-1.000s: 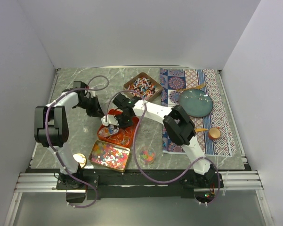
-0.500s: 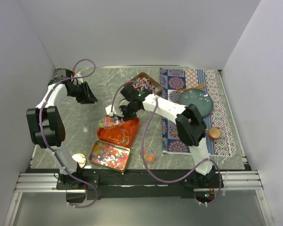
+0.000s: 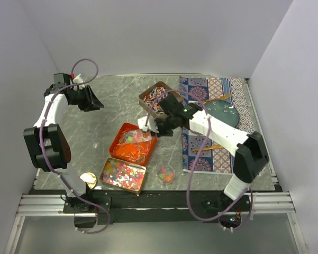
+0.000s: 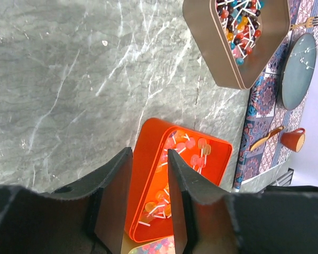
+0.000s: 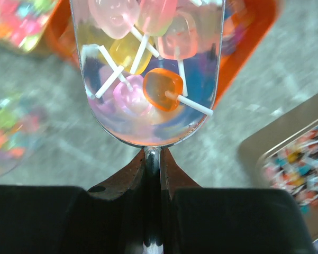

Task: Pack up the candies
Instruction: Place the fake candies in the packing bottle.

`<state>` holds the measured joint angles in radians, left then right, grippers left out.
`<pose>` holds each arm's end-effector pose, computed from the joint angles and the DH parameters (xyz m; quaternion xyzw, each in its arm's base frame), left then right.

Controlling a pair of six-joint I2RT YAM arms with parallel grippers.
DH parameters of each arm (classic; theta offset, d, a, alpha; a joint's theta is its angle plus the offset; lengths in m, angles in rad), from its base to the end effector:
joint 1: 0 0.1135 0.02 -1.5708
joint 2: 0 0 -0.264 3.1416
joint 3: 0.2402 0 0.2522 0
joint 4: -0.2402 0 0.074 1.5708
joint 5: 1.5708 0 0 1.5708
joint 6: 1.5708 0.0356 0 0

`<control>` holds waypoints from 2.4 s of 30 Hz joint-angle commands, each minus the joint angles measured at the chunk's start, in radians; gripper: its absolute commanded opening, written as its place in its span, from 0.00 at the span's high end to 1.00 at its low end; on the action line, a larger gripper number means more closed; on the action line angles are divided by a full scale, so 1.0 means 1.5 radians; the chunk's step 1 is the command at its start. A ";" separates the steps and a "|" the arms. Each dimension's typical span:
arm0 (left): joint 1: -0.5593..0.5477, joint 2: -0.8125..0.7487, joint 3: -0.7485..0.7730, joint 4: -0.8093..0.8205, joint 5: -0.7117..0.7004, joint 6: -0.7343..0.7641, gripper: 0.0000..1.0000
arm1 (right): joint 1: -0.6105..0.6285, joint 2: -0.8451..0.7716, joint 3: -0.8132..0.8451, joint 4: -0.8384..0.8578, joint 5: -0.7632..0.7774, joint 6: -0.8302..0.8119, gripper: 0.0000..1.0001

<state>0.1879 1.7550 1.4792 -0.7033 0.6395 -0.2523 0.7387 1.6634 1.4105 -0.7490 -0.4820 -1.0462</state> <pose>0.3749 0.0497 0.2789 -0.1088 0.9062 -0.3094 0.2670 0.2502 0.2502 0.2842 -0.7678 0.5327 0.1846 0.3044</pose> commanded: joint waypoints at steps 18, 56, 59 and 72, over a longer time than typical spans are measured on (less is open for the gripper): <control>0.000 -0.040 -0.043 0.083 0.027 -0.032 0.60 | -0.029 -0.330 -0.311 -0.150 0.210 -0.196 1.00; 0.000 -0.055 -0.115 0.204 0.074 -0.053 0.55 | 0.161 -0.191 -0.149 -0.329 0.574 -0.119 1.00; -0.005 -0.051 -0.097 0.194 0.077 -0.033 0.53 | 0.175 -0.183 -0.142 -0.340 0.588 -0.117 1.00; -0.121 -0.021 -0.044 0.077 0.099 0.160 0.50 | 0.189 -0.172 -0.082 -0.383 0.592 -0.064 1.00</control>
<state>0.0731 1.7164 1.3663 -0.5240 0.7441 -0.1577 1.0233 1.4071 1.2160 -1.2713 0.3855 -1.1736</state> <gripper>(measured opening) 0.501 0.173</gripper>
